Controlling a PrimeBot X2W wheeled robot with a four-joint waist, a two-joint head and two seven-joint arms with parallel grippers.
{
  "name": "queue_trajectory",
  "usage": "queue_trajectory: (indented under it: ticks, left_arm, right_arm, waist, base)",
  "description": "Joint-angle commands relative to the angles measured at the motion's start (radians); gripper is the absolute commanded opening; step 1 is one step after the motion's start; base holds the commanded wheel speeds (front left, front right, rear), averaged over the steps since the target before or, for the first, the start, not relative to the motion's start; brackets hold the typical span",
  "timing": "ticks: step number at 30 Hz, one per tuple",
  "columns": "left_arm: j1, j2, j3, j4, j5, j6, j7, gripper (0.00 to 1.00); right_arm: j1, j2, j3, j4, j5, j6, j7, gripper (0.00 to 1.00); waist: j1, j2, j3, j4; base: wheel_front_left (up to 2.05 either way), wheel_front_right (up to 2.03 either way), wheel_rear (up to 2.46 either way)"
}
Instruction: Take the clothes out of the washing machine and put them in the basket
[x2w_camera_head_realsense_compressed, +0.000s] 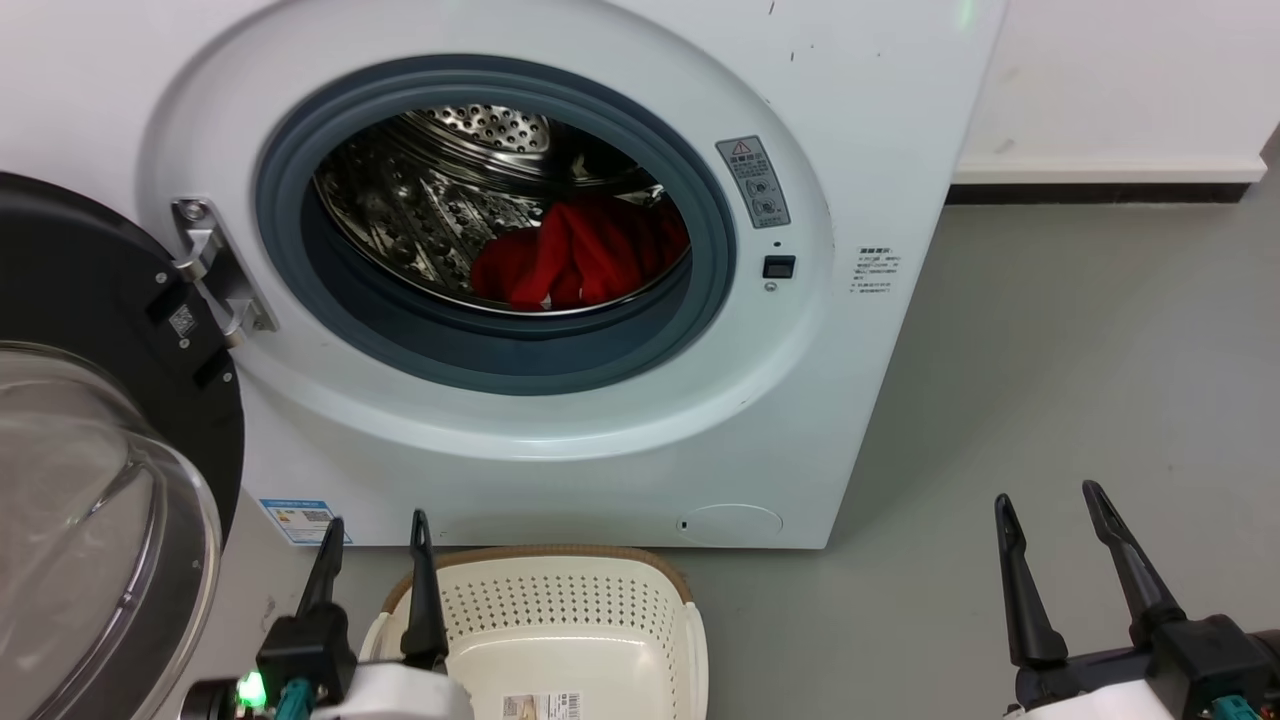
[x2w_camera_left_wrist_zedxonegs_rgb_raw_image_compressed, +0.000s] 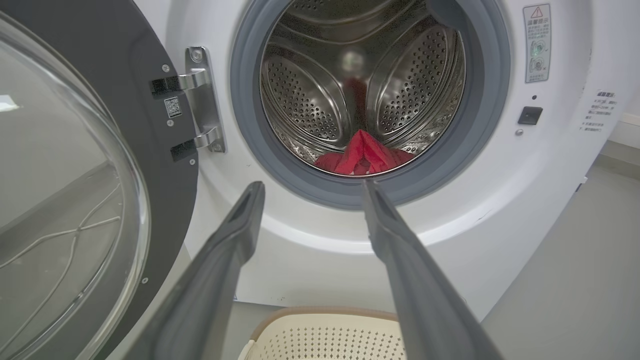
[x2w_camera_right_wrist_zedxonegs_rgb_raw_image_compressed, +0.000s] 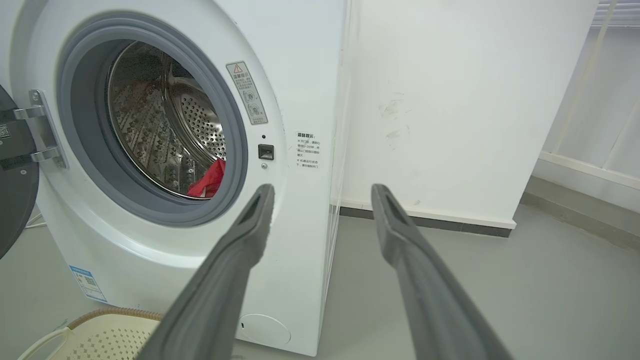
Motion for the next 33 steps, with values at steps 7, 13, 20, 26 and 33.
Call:
queue_trajectory:
  ticks: [7,13,20,26,33]
  left_arm:
    - [-0.159,0.005,0.038,0.102,0.020,-0.054,-0.003,1.00]
    - [-0.363,0.043,0.050,0.212,0.045,-0.115,-0.003,1.00]
    - [-0.654,0.107,0.035,0.417,0.077,-0.162,-0.003,1.00]
    - [-0.899,0.148,0.013,0.590,0.100,-0.173,-0.003,1.00]
    - [-1.133,0.188,0.001,0.803,0.110,-0.172,0.014,1.00]
  right_arm:
    - [-0.044,-0.002,0.016,-0.013,-0.005,0.000,-0.002,1.00]
    - [-0.100,-0.002,0.029,-0.028,-0.003,0.000,-0.002,1.00]
    - [-0.173,-0.002,0.044,-0.046,-0.001,0.000,-0.002,1.00]
    - [-0.241,-0.001,0.047,-0.066,0.024,0.000,-0.002,1.00]
    - [-0.286,-0.001,0.062,-0.081,0.055,0.000,-0.002,1.00]
  waist:
    - [0.0000,-0.0001,0.066,-0.042]
    - [0.0000,-0.0001,0.170,-0.086]
    - [0.0000,-0.0001,0.308,-0.138]
    - [0.0000,-0.0001,0.424,-0.188]
    - [0.0000,-0.0001,0.511,-0.238]
  base:
    - [0.00,0.00,0.00]
    - [0.00,0.00,0.00]
    - [0.00,0.00,0.00]
    - [0.00,0.00,0.00]
    - [0.00,0.00,0.00]
